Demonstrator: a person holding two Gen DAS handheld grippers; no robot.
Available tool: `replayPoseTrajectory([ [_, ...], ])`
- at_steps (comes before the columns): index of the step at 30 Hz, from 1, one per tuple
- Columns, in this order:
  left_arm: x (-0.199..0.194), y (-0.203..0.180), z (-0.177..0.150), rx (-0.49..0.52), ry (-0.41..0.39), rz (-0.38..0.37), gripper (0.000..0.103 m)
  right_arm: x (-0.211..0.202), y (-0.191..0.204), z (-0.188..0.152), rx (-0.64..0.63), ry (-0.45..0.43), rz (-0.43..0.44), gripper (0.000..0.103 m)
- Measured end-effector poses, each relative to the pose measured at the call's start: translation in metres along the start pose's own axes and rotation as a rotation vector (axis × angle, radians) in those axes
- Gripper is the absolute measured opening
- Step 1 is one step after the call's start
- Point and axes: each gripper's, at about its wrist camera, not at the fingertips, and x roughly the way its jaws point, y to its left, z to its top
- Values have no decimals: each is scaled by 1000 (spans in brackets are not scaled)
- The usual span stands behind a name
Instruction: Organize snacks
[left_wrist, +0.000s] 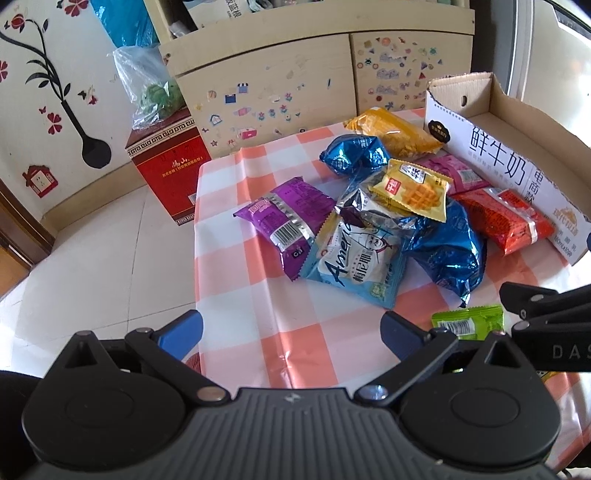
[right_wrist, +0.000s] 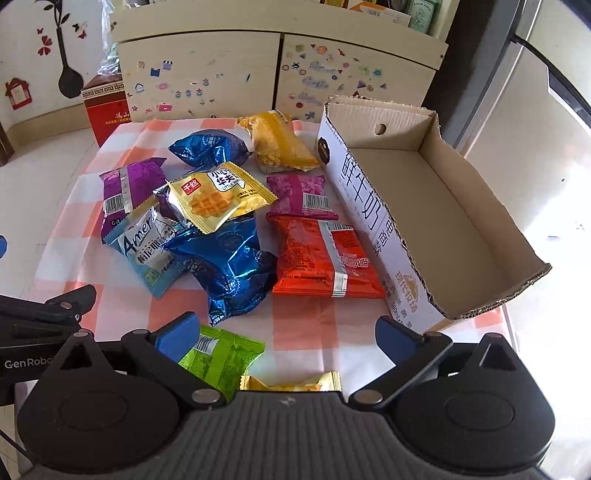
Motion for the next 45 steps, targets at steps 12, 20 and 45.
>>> replayPoseTrajectory([
  [12, 1, 0, -2, 3, 3, -1, 101, -1, 2, -1, -18, -13, 2, 103],
  [20, 1, 0, -2, 3, 6, 3, 101, -1, 3, -1, -23, -17, 7, 103],
  [45, 3, 1, -5, 1, 10, 9, 101, -1, 6, -2, -36, -20, 8, 103],
])
